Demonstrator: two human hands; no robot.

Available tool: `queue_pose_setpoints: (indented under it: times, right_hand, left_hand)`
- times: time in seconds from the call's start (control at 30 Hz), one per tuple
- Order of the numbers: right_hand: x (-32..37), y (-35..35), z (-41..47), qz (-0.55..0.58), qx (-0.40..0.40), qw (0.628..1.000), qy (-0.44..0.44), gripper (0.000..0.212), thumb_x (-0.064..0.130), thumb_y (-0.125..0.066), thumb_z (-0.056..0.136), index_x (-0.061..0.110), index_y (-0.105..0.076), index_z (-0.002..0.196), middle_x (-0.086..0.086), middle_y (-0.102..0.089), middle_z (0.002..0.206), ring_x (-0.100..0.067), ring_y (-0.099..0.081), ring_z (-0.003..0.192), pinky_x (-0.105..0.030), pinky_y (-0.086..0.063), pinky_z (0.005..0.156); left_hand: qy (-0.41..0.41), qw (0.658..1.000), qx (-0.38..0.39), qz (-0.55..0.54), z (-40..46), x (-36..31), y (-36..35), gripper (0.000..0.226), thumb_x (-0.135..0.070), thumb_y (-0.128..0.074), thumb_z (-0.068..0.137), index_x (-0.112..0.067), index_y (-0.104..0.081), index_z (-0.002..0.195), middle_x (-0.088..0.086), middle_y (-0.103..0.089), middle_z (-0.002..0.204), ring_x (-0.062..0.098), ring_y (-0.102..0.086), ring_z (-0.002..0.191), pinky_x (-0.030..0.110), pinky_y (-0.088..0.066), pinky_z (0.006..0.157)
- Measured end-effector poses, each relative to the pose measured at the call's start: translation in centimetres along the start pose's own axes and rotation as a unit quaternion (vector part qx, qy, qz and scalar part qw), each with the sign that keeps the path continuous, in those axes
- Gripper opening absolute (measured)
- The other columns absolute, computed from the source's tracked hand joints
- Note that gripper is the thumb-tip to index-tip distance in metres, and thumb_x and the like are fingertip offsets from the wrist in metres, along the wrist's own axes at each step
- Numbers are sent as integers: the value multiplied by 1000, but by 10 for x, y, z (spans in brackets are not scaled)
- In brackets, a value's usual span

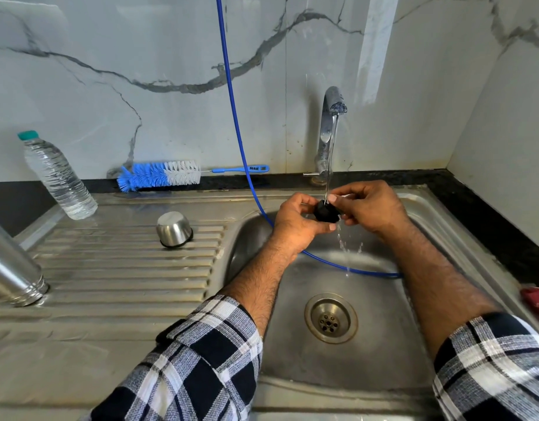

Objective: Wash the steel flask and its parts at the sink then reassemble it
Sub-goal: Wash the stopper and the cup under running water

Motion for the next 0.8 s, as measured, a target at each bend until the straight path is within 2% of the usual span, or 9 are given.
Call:
queue_pose_setpoints:
  times: [0.13, 0.23, 0.3, 0.37, 0.47, 0.57, 0.67, 0.73, 0.8]
  right_hand:
    - [-9, -1, 5, 34, 20, 999, -4, 19, 17, -80, 94, 17, -78, 113, -8, -78, 97, -17, -75, 73, -40, -66, 75]
    - [-10, -10, 5, 39, 42, 998, -4, 14, 15, -76, 97, 15, -78, 111, -8, -78, 95, -18, -73, 75, -39, -65, 77]
    - [-6, -14, 6, 44, 21, 999, -6, 9, 21, -76, 98, 14, -78, 104, -7, -77, 88, -15, -70, 69, -35, -64, 69]
    - [0, -13, 7, 30, -30, 999, -3, 16, 30, -77, 98, 14, -77, 94, -3, -74, 74, -8, -66, 54, -28, -59, 56]
    - [-3, -16, 7, 23, -80, 996, -40, 31, 40, -74, 99, 12, -75, 86, -2, -68, 58, -7, -60, 41, -25, -54, 48]
    - [-8, -28, 4, 24, -24, 997, -63, 30, 38, -65, 105, 11, -78, 99, -6, -72, 68, -11, -67, 54, -33, -64, 62]
    - [-3, -36, 1, -8, 42, 998, -35, 22, 34, -64, 106, 17, -78, 104, -5, -75, 81, -15, -70, 70, -35, -64, 74]
    - [-1, -32, 0, 8, 5, 999, -39, 22, 35, -67, 104, 17, -78, 96, -5, -73, 73, -13, -67, 61, -32, -62, 66]
    - [-3, -23, -1, 0, -70, 996, -52, 30, 37, -67, 103, 14, -76, 86, -5, -68, 61, -12, -61, 46, -28, -55, 50]
  left_hand:
    - [14, 998, 42, -47, 1, 3, -5, 51, -1, -88, 81, -13, -67, 127, 5, -78, 112, 21, -75, 106, 44, -63, 96]
    - [9, 997, 54, -45, 0, 2, -2, 40, 0, -83, 87, -9, -71, 124, 4, -78, 103, 24, -76, 103, 40, -66, 87]
    - [5, 998, 48, -52, -1, 1, 1, 40, -1, -83, 87, -7, -72, 124, 5, -78, 104, 22, -77, 100, 36, -66, 82]
    - [-3, 997, 45, -57, 0, 0, 3, 40, 1, -83, 86, -6, -72, 124, 6, -79, 103, 19, -77, 96, 34, -66, 80]
    - [-34, 999, 34, -25, 4, -1, 7, 39, 0, -84, 85, -11, -75, 121, 4, -80, 103, 20, -77, 97, 38, -64, 88]
    - [-43, 999, 13, 19, 5, -2, 13, 35, -3, -83, 87, -12, -76, 120, 6, -80, 106, 22, -77, 99, 40, -65, 89]
    - [-10, 1000, 16, 12, 7, 4, 17, 33, 1, -77, 91, -6, -73, 123, 13, -78, 109, 22, -77, 95, 33, -66, 82]
    - [-38, 999, 21, 32, 6, 0, 18, 36, 0, -80, 89, -9, -74, 123, 9, -79, 108, 21, -77, 96, 35, -65, 86]
    - [-87, 993, 25, 79, 6, -7, 15, 44, -7, -86, 84, -16, -75, 125, 3, -80, 110, 19, -77, 102, 38, -62, 96]
Point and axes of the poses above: each hand's wrist, its own z-axis towards the middle knuckle, its own y-axis out of the back of the hand, x = y × z, the point moved 8 cm from there along z, towards the middle knuckle
